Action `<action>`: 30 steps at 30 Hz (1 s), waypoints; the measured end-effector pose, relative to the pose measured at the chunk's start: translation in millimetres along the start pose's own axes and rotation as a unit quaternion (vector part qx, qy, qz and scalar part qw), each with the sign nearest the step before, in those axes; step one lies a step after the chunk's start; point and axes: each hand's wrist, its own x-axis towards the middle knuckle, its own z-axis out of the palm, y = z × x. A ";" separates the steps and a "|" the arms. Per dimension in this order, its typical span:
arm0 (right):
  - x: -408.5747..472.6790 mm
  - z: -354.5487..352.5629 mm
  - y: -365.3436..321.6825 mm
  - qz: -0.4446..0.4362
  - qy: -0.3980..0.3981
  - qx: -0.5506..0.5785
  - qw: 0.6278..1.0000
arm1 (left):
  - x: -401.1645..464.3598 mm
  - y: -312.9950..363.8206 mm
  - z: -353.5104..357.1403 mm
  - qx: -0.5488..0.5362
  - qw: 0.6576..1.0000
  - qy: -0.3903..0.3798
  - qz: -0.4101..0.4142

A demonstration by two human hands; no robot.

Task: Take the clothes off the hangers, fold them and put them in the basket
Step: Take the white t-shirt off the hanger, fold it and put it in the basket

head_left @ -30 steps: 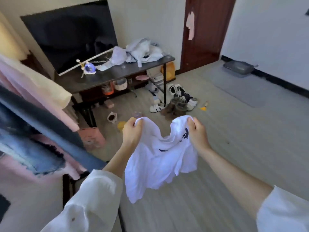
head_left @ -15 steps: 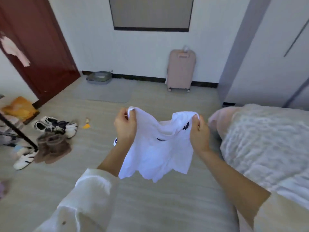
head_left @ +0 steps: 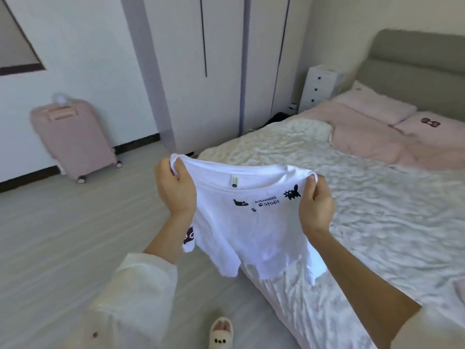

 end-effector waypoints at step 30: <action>385.5 -172.9 220.3 0.161 0.345 -0.291 0.878 | -78.8 78.2 616.8 0.041 0.870 -0.449 0.199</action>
